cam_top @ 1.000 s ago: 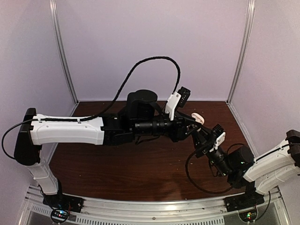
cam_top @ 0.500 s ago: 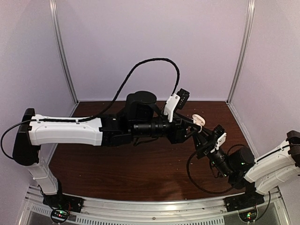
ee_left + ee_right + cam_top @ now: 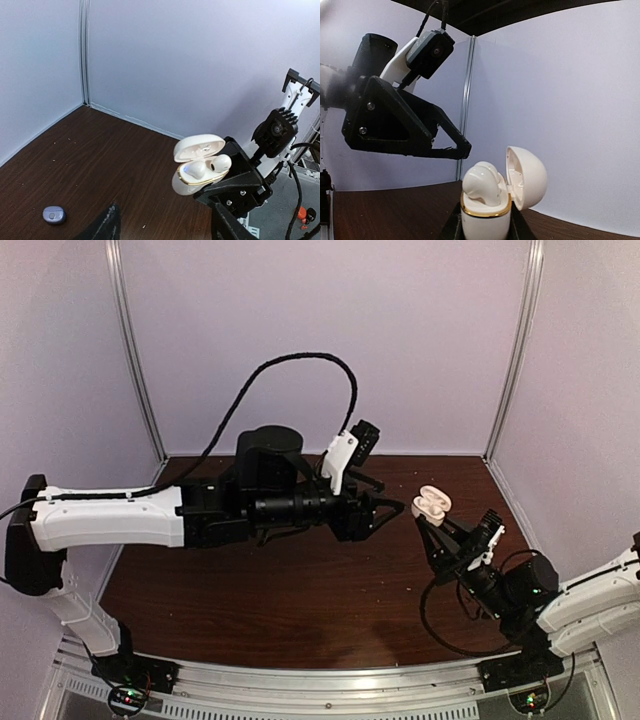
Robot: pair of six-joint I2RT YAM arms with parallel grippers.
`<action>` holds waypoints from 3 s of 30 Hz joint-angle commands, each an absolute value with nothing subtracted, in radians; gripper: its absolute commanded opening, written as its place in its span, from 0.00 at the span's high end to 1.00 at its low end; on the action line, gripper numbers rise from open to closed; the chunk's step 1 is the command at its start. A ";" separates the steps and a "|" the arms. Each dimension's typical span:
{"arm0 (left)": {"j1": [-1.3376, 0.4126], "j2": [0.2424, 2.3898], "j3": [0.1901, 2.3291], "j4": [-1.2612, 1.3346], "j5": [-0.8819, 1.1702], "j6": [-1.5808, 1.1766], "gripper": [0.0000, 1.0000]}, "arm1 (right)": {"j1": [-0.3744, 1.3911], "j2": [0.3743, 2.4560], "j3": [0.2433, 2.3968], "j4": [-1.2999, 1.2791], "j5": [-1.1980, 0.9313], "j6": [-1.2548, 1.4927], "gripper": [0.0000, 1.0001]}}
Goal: Insert the wireless bluetooth earbuds into the charging case
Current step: Insert the right earbud into the right side groove of the charging case, then adjust the right earbud in the right side groove of the charging case, then close the charging case with the earbuds inside.
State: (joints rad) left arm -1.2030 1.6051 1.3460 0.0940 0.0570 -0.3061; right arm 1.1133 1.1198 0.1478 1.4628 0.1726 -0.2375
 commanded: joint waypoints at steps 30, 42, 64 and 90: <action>-1.231 1.584 1.372 0.033 0.178 -0.122 0.02 | 1.111 0.869 0.219 0.930 -0.254 -0.057 1.00; -1.247 1.626 1.407 0.005 0.198 -0.104 0.02 | 1.111 0.865 0.218 0.930 -0.251 -0.052 1.00; -1.244 1.549 1.317 0.057 0.226 -0.095 0.02 | 1.111 0.831 0.196 0.945 -0.267 -0.051 1.00; -1.244 1.646 1.445 -0.101 0.122 -0.091 0.02 | 1.111 0.839 0.225 0.909 -0.317 -0.048 1.00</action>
